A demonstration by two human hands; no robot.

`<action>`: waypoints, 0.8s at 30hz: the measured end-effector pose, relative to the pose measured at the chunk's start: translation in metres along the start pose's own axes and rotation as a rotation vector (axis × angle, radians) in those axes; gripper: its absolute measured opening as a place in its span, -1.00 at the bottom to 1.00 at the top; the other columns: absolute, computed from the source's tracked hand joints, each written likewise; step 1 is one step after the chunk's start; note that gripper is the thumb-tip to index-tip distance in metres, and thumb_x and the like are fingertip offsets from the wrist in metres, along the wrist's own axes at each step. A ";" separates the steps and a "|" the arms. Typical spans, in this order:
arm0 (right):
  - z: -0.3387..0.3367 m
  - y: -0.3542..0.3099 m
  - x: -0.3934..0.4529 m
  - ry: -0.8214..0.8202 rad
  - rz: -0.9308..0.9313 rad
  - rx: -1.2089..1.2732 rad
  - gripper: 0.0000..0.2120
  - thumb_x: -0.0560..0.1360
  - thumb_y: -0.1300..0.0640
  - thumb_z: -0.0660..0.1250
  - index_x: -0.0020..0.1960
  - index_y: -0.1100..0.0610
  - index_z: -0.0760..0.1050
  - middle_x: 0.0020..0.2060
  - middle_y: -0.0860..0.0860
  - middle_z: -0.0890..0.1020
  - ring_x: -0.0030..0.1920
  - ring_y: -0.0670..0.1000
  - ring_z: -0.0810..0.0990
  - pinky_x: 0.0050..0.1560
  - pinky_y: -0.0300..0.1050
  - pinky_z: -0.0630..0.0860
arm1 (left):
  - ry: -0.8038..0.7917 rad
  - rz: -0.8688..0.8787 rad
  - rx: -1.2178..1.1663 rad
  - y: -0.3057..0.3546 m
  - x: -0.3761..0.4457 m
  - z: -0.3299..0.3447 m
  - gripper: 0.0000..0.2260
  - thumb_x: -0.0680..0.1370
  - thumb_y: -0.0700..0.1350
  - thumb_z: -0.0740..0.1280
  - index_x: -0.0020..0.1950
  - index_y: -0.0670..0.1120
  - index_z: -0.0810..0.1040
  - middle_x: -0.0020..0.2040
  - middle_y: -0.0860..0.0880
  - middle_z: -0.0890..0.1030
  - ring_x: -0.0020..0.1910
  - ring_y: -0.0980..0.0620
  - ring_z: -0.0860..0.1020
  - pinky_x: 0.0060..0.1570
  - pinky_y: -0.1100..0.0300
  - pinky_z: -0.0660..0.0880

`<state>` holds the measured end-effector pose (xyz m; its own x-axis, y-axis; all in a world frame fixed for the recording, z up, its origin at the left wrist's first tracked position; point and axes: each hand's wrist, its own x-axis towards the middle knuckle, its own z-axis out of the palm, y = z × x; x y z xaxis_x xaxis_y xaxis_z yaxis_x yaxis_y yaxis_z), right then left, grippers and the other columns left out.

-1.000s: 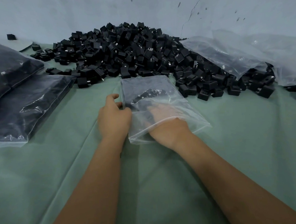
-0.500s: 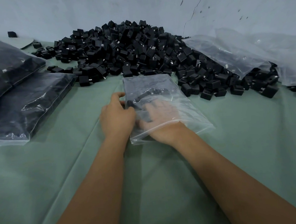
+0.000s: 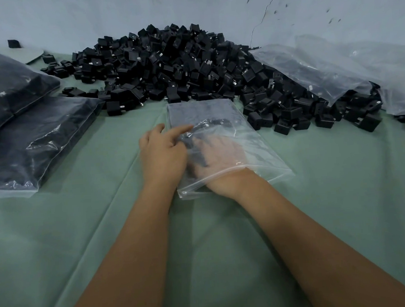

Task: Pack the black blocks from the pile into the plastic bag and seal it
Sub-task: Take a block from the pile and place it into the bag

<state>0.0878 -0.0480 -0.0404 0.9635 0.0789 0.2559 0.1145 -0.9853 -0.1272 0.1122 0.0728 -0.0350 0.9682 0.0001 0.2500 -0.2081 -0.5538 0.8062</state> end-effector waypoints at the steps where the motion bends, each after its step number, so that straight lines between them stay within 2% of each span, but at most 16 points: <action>1: -0.001 -0.001 -0.001 -0.001 -0.022 -0.002 -0.68 0.52 -0.14 0.07 0.17 -0.03 0.40 0.02 -0.04 0.53 0.02 0.06 0.51 0.03 0.01 0.48 | -0.033 0.020 -0.005 0.002 -0.001 0.000 -0.55 0.49 -0.24 0.20 0.19 0.23 0.62 0.52 -0.04 0.31 0.50 -0.01 0.13 0.49 0.06 0.07; 3: -0.005 -0.004 -0.005 -0.043 -0.062 0.029 -0.72 0.55 -0.10 0.08 0.16 -0.03 0.43 0.01 -0.05 0.55 0.01 0.03 0.52 0.06 0.01 0.50 | -0.088 0.048 0.042 0.002 0.000 0.001 -0.65 0.53 -0.14 0.23 0.12 0.26 0.64 0.57 0.01 0.22 0.52 0.01 0.07 0.50 0.06 -0.01; 5: -0.014 -0.007 -0.015 -0.127 -0.068 0.094 -0.80 0.57 -0.06 0.12 0.09 -0.03 0.44 -0.03 -0.05 0.55 -0.01 0.04 0.53 0.06 0.02 0.51 | -0.115 0.059 0.124 0.000 0.000 0.002 -0.68 0.53 -0.09 0.24 0.11 0.28 0.63 0.57 0.03 0.20 0.52 -0.01 0.08 0.51 0.03 0.00; 8: -0.044 -0.011 -0.036 -0.380 -0.104 0.157 -0.83 0.57 -0.13 0.16 -0.09 -0.09 0.43 -0.17 -0.12 0.52 -0.01 0.01 0.49 -0.01 -0.13 0.40 | -0.129 0.059 0.158 -0.001 0.000 0.003 -0.68 0.53 -0.09 0.24 0.13 0.28 0.62 0.57 0.05 0.20 0.53 -0.03 0.07 0.51 0.01 0.01; 10: -0.070 -0.010 -0.044 -0.557 -0.128 0.289 -0.83 0.57 -0.13 0.21 0.00 -0.12 0.55 -0.08 -0.17 0.59 0.05 -0.08 0.51 0.02 -0.20 0.36 | -0.132 0.055 0.175 -0.001 0.001 0.004 -0.68 0.54 -0.09 0.24 0.12 0.29 0.62 0.58 0.04 0.19 0.54 -0.03 0.06 0.51 0.02 0.01; 11: -0.083 -0.009 -0.046 -0.590 -0.121 0.383 -0.81 0.57 -0.10 0.23 0.04 -0.10 0.60 -0.04 -0.18 0.63 0.03 -0.13 0.53 0.04 -0.23 0.40 | -0.133 0.050 0.187 -0.001 0.002 0.004 -0.69 0.54 -0.08 0.24 0.11 0.30 0.62 0.58 0.04 0.19 0.54 -0.02 0.05 0.51 0.02 0.01; 13: -0.105 -0.002 -0.046 -0.500 -0.078 0.603 -0.77 0.57 -0.05 0.27 -0.08 0.03 0.65 -0.19 -0.09 0.68 -0.14 -0.13 0.62 -0.10 -0.27 0.51 | -0.137 0.046 0.210 -0.002 0.003 0.004 -0.73 0.55 -0.05 0.27 0.10 0.30 0.62 0.58 0.05 0.18 0.55 -0.01 0.05 0.51 0.04 0.01; 15: -0.119 0.011 -0.040 -0.174 -0.066 0.806 -0.69 0.59 0.05 0.26 -0.24 0.14 0.62 -0.36 0.04 0.66 -0.36 -0.07 0.61 -0.35 -0.32 0.47 | -0.140 0.055 0.235 -0.003 0.002 0.005 -0.75 0.56 -0.03 0.27 0.09 0.31 0.61 0.59 0.04 0.17 0.55 -0.02 0.04 0.52 0.05 0.01; 17: -0.119 0.034 -0.032 0.219 0.049 0.934 -0.65 0.58 0.08 0.24 -0.34 0.14 0.56 -0.46 0.05 0.60 -0.45 -0.08 0.52 -0.40 -0.28 0.41 | -0.137 0.078 0.228 -0.004 0.001 0.005 -0.72 0.55 -0.05 0.24 0.08 0.31 0.62 0.59 0.04 0.14 0.55 -0.01 0.02 0.52 0.05 -0.02; 19: -0.107 0.061 -0.022 0.467 0.294 0.977 -0.69 0.55 0.11 0.24 -0.35 0.09 0.54 -0.47 -0.06 0.57 -0.43 -0.12 0.49 -0.36 -0.25 0.41 | -0.154 0.131 0.228 -0.004 0.001 0.007 -0.70 0.55 -0.06 0.23 0.13 0.31 0.60 0.61 0.04 0.06 0.56 0.04 -0.05 0.51 0.04 -0.09; 20: -0.096 0.075 -0.016 0.515 0.412 0.934 -0.74 0.53 0.12 0.24 -0.31 0.05 0.56 -0.41 -0.10 0.58 -0.36 -0.13 0.51 -0.28 -0.21 0.45 | -0.181 0.160 0.264 -0.004 0.001 0.008 -0.68 0.56 -0.03 0.21 0.19 0.32 0.57 0.62 0.04 0.00 0.56 0.07 -0.10 0.50 0.03 -0.13; 22: -0.070 0.102 -0.009 0.439 0.575 0.761 -0.83 0.52 0.10 0.25 -0.04 -0.03 0.62 -0.05 -0.08 0.62 -0.03 -0.06 0.55 0.08 -0.09 0.48 | -0.246 0.192 0.370 -0.004 0.001 0.011 -0.64 0.58 0.02 0.16 0.32 0.37 0.45 0.62 0.05 -0.13 0.56 0.08 -0.19 0.50 -0.01 -0.20; 24: -0.049 0.119 -0.007 0.280 0.646 0.591 -0.66 0.52 0.07 0.27 0.29 -0.06 0.50 0.33 0.03 0.40 0.31 0.07 0.36 0.34 -0.06 0.28 | -0.295 0.189 0.443 -0.005 0.003 0.013 -0.60 0.60 0.06 0.10 0.41 0.40 0.32 0.61 0.04 -0.21 0.56 0.06 -0.25 0.49 -0.03 -0.23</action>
<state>0.0824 -0.1734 -0.0108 0.7985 -0.5752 0.1776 -0.2461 -0.5811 -0.7757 0.1183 0.0645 -0.0450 0.9307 -0.3304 0.1568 -0.3653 -0.8184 0.4436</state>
